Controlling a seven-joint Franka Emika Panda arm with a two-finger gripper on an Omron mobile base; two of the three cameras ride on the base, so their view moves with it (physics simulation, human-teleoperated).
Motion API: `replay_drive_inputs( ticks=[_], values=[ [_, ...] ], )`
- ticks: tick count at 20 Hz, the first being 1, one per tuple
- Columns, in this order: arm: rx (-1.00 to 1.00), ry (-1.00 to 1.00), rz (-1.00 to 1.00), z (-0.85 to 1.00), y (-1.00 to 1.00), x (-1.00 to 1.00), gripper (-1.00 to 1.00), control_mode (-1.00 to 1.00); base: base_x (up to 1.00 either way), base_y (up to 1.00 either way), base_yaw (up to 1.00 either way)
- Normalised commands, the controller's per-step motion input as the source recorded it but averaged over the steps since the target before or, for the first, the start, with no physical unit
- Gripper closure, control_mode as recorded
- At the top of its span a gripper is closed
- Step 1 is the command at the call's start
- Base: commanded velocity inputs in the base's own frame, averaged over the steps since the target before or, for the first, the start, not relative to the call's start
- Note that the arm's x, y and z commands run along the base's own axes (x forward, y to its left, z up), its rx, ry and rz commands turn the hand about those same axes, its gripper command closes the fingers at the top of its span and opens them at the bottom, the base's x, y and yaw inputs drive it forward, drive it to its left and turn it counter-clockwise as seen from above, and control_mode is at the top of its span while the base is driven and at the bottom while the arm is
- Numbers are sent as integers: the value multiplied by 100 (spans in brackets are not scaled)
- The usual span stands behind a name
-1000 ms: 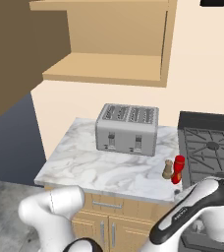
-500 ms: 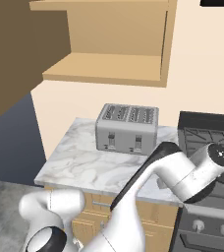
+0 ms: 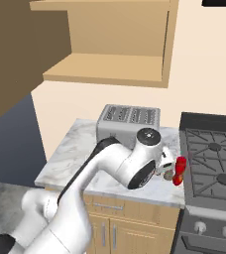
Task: Take 2 condiments from the cabinet and move them on the counter near the stove.Make sure the condiments are lined up with each other, next to each other.
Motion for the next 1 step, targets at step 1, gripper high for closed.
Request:
replay_drive_inputs(
  ticks=[1],
  values=[
    [0,0,19,19,65,0,-100,-100,0,0,0]
  ],
)
